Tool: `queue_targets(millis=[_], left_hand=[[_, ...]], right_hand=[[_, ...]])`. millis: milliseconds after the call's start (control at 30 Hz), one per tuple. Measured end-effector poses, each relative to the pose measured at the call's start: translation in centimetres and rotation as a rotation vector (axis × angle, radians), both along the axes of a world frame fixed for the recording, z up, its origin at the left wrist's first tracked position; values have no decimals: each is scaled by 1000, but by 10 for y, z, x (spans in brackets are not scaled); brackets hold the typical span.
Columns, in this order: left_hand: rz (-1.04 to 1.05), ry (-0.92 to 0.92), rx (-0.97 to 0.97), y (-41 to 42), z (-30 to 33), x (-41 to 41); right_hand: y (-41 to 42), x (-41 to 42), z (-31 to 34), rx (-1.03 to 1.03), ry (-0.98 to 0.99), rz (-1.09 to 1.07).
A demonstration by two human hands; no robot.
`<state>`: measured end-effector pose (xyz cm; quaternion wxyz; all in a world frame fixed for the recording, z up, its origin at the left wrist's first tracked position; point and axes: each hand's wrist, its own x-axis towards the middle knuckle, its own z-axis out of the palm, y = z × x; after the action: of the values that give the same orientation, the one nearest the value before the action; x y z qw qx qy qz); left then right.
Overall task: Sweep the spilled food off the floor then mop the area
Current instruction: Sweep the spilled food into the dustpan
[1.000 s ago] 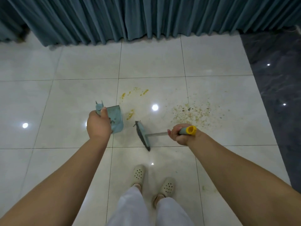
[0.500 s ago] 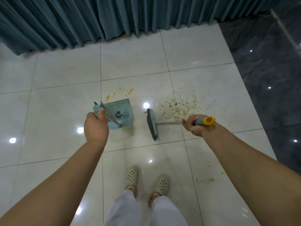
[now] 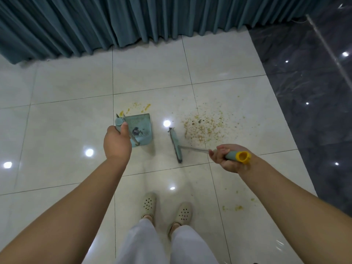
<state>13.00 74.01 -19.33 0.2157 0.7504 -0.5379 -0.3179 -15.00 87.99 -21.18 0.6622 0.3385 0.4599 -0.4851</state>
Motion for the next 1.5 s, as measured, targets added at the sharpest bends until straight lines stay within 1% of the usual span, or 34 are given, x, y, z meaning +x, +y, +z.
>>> queue_targets(millis=[133,233,367,533,700,833,933,1067,1333,1500], left_hand=[[-1,9,3,6,5,-6],[2,5,3,10,6,-6],[-2,2,11,14,4,-7],[-18,7,17,18,4,-10],[-4,6,1,12,5,-3],[13,15,-17,-4,9,7],[18,27,-30,-23,13,14],[-27,-20,-49,-56,17,28],[-58,-45,-40,-155,23,67],[-106,-55,-9,-214,17,82]], right_hand=[[10,21,-8,29,-51,52],[22,25,-16,56,-42,105],[36,4,-21,96,34,172],[39,-34,-9,91,169,197],[35,-55,2,95,277,252],[21,-58,16,82,279,219],[0,-48,23,64,262,208],[-42,-13,23,31,221,211],[-167,76,7,15,147,262],[-235,108,1,14,131,273]])
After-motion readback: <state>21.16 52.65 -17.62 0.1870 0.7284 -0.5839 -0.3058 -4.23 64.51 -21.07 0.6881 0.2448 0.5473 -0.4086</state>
